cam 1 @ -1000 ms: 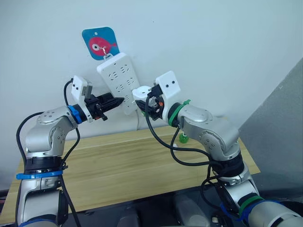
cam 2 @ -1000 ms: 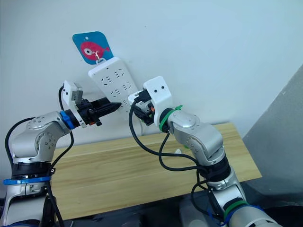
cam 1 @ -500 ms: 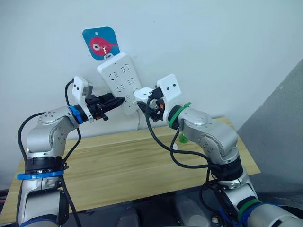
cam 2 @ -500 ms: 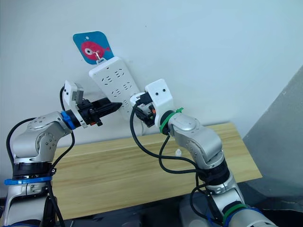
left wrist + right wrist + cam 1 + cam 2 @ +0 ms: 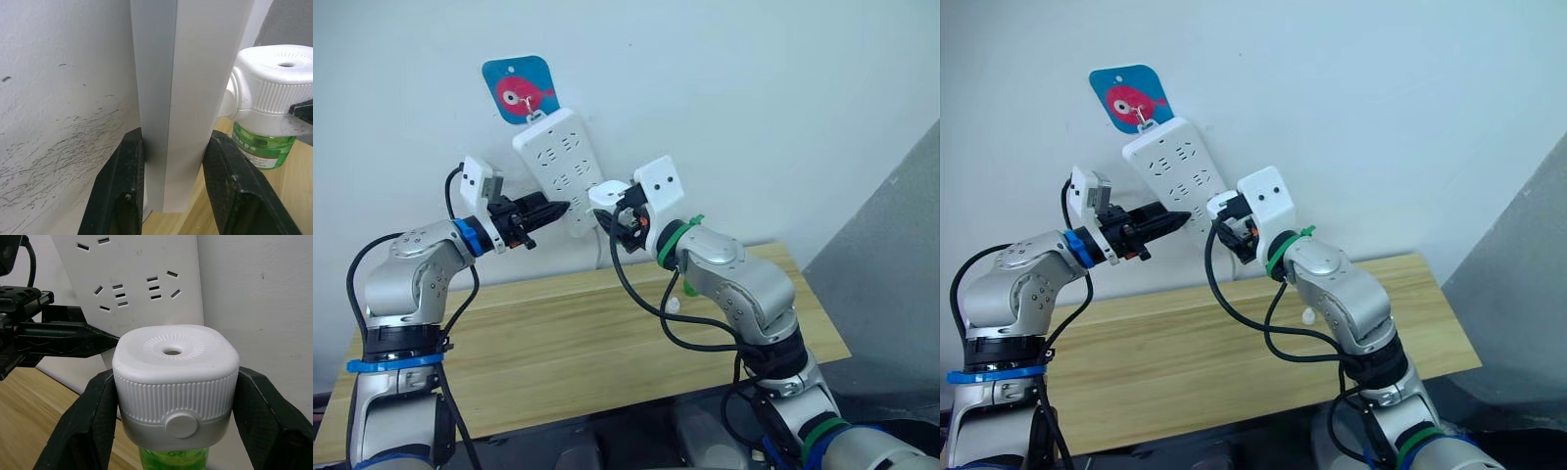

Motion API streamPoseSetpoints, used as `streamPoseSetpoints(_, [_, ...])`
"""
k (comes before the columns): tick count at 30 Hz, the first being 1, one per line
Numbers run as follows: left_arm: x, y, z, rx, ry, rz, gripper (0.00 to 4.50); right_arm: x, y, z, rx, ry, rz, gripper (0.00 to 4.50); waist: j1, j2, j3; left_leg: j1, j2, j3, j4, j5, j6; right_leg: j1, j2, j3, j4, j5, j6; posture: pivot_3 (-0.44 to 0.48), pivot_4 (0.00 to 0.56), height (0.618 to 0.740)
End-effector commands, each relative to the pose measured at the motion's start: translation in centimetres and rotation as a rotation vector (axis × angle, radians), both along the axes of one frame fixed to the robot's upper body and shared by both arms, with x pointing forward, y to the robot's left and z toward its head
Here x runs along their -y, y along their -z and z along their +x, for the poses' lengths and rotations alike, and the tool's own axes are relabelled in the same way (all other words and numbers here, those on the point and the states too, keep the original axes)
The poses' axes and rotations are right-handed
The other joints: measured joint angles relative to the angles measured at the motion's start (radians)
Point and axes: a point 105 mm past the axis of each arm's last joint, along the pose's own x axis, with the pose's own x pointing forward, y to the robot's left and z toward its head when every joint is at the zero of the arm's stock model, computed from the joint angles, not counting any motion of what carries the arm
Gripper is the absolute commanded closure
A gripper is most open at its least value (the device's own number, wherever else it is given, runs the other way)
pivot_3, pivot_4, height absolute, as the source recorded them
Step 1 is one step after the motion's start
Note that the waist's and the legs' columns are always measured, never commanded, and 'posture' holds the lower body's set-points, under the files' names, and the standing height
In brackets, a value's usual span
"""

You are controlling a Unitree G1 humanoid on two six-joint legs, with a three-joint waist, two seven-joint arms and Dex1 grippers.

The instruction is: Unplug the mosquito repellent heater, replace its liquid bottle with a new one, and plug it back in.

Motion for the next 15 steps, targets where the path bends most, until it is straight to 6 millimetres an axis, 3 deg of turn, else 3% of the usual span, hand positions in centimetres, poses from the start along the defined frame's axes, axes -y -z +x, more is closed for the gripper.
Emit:
streamPoseSetpoints(1, [2.0, -0.8, -0.9, 0.024, 0.097, -0.004, 3.18, -1.5, -1.8, -0.4, 0.081, -0.052, 0.031, 1.57, -0.003, 0.000, 0.000, 0.000, 0.000, 0.000, 0.000, 0.000, 0.000, 0.000, 0.000, 0.000, 0.000, 0.000, 0.000, -0.233, 0.127, 0.736])
streamPoseSetpoints(15, [2.3, -0.8, -1.0, 0.007, 0.110, -0.022, 3.18, -3.8, -2.2, 0.2, 0.084, -0.099, 0.042, 1.57, -0.022, 0.000, 0.000, 0.003, 0.001, 0.001, 0.000, 0.000, 0.000, 0.000, 0.001, 0.001, 0.005, -0.002, 0.003, -0.228, 0.123, 0.736])
